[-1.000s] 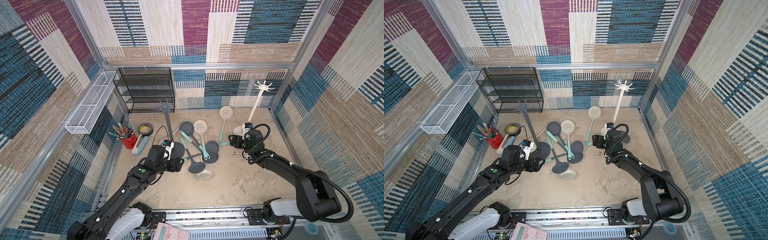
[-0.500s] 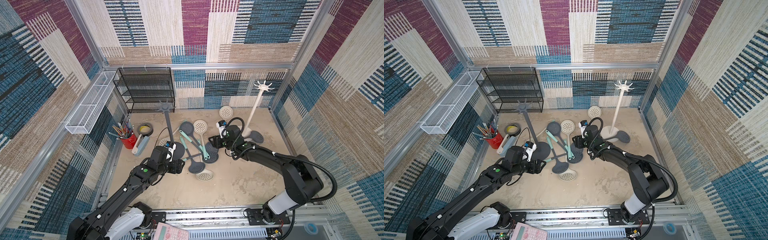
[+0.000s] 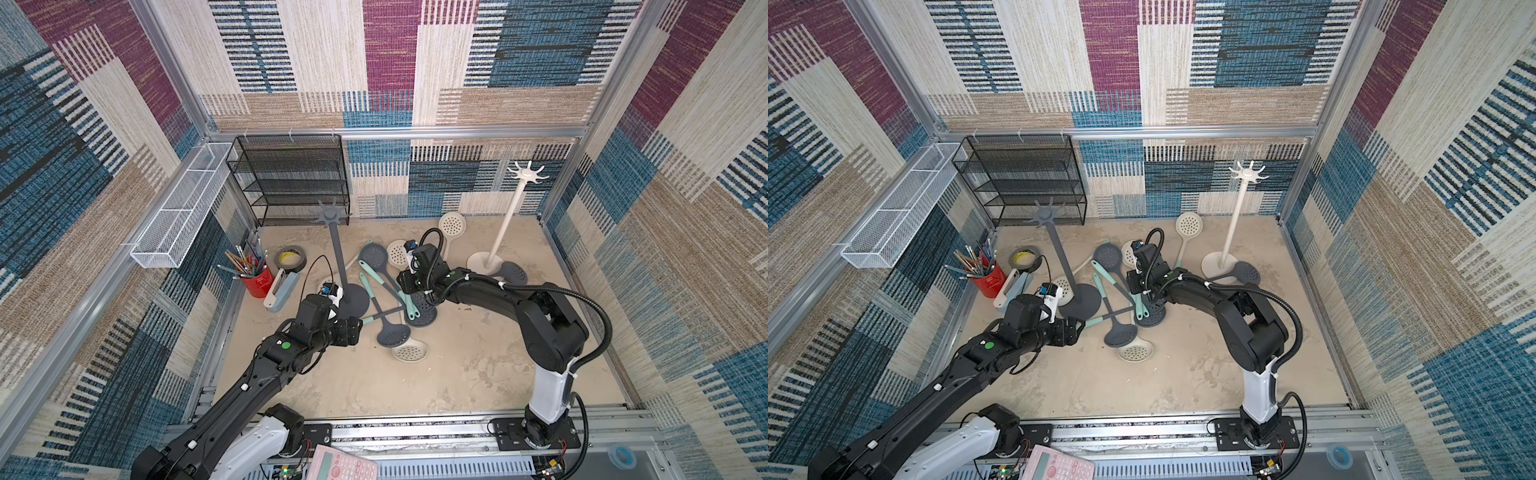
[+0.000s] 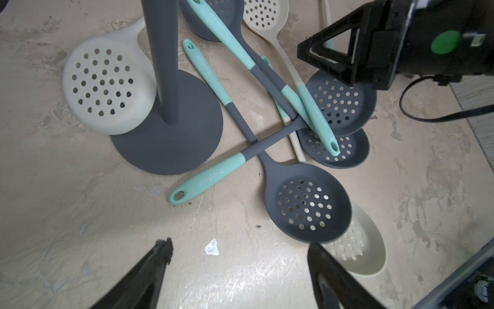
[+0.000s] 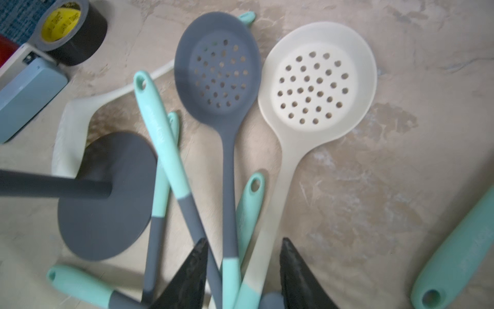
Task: Hang the skimmer on the kitchen utensil rack
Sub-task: Pick up the skimmer from the center of the board.
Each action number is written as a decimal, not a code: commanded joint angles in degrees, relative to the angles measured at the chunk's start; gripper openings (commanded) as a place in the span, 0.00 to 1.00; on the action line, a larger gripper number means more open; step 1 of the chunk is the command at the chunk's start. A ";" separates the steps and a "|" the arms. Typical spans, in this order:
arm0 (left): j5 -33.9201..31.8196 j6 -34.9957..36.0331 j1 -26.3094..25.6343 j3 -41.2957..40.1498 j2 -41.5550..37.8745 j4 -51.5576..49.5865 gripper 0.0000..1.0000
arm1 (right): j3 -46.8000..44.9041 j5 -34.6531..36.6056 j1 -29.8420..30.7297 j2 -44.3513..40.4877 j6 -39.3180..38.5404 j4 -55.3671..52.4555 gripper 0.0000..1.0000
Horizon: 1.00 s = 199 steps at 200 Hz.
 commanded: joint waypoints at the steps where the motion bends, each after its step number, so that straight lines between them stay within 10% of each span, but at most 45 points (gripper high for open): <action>1: 0.33 -0.62 0.08 0.37 0.18 0.64 0.83 | 3.76 4.90 0.09 3.13 1.52 -4.77 0.45; 150: 4.36 -0.02 0.11 0.79 -0.20 2.41 0.82 | 19.93 5.60 -0.67 16.83 5.69 -14.73 0.31; 199: 6.49 -0.32 0.07 0.25 -0.65 3.51 0.81 | 23.85 5.43 -1.16 15.91 6.28 -16.15 0.12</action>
